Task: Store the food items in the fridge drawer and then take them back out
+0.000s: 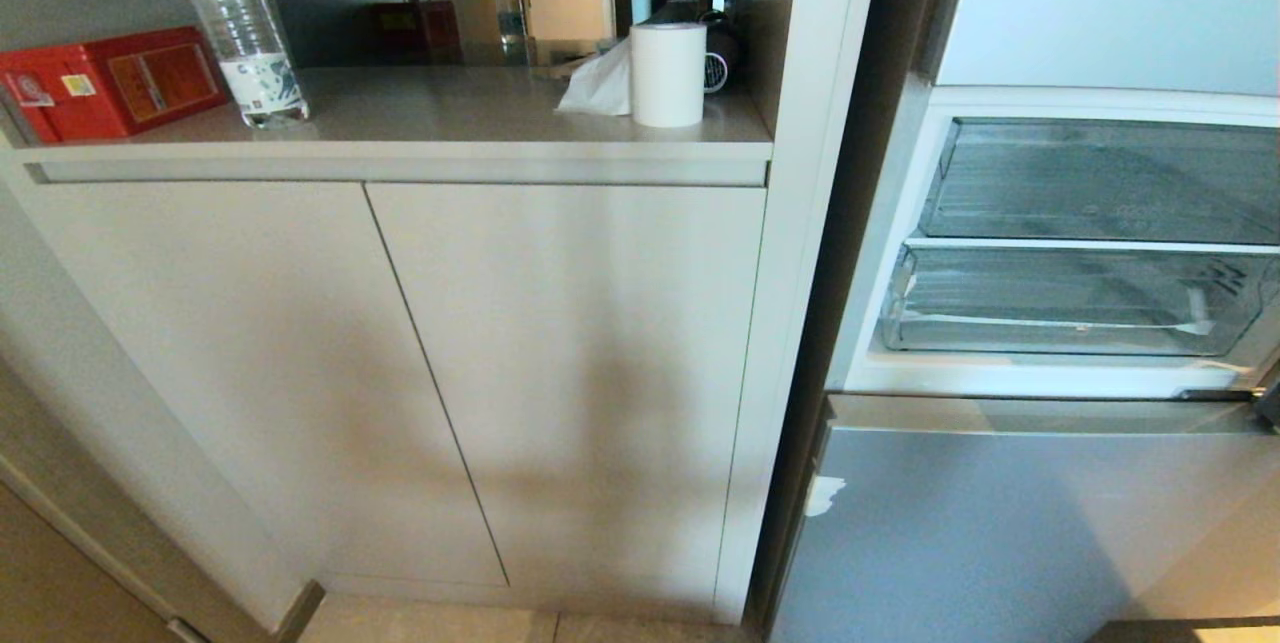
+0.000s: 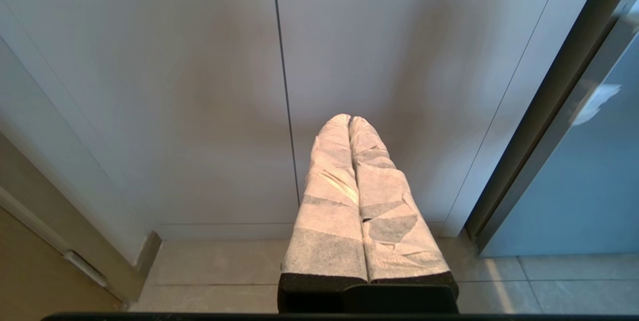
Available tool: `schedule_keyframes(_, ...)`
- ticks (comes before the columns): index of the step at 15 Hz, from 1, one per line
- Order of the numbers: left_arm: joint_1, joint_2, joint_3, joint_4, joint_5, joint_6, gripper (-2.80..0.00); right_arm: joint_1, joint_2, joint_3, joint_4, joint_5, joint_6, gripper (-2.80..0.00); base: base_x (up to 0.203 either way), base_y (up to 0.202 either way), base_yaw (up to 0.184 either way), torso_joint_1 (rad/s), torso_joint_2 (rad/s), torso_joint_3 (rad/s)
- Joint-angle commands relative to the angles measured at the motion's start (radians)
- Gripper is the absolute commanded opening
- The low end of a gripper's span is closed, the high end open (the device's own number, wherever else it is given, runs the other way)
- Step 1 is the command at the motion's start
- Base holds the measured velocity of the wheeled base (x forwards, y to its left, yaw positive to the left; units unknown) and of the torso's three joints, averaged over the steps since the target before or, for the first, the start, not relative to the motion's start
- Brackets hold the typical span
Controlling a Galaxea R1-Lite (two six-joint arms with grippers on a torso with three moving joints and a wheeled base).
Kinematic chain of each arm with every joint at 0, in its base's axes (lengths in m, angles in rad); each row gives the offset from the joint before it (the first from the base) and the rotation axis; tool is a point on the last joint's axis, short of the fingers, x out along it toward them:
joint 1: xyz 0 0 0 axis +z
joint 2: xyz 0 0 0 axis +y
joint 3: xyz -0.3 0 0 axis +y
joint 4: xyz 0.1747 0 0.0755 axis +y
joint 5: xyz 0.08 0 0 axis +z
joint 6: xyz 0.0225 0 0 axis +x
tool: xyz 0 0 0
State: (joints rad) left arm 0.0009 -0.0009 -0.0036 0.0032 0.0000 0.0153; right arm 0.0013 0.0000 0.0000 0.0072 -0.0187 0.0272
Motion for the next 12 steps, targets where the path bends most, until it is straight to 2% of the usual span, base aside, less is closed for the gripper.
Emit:
schedule_keyframes(1, 0.001, 0.001, 0.0, 0.0, 0.0, 0.0, -2.8, 0.0, 0.0, 0.0, 0.0, -0.001, 0.0, -2.8, 0.0, 0.0, 0.0, -0.274, 0.56, 0.29)
schedule_keyframes(5, 0.001, 0.001, 0.0, 0.0, 0.0, 0.0, -2.8, 0.0, 0.0, 0.0, -0.001, 0.0, 0.0, -2.8, 0.0, 0.0, 0.0, -0.203, 0.42, 0.218)
schedule_keyframes(9, 0.001, 0.001, 0.001, 0.0, 0.0, 0.0, -2.8, 0.0, 0.0, -0.006, 0.002, 0.002, -0.018, -2.8, 0.0, 0.0, 0.0, -0.03, 0.06, 0.03)
schedule_keyframes(12, 0.001, 0.001, 0.0, 0.0, 0.0, 0.0, -2.8, 0.001, 0.097, -0.096, 0.011, 0.03, 0.016, -2.8, 0.0, 0.0, 0.0, 0.0, 0.0, 0.0)
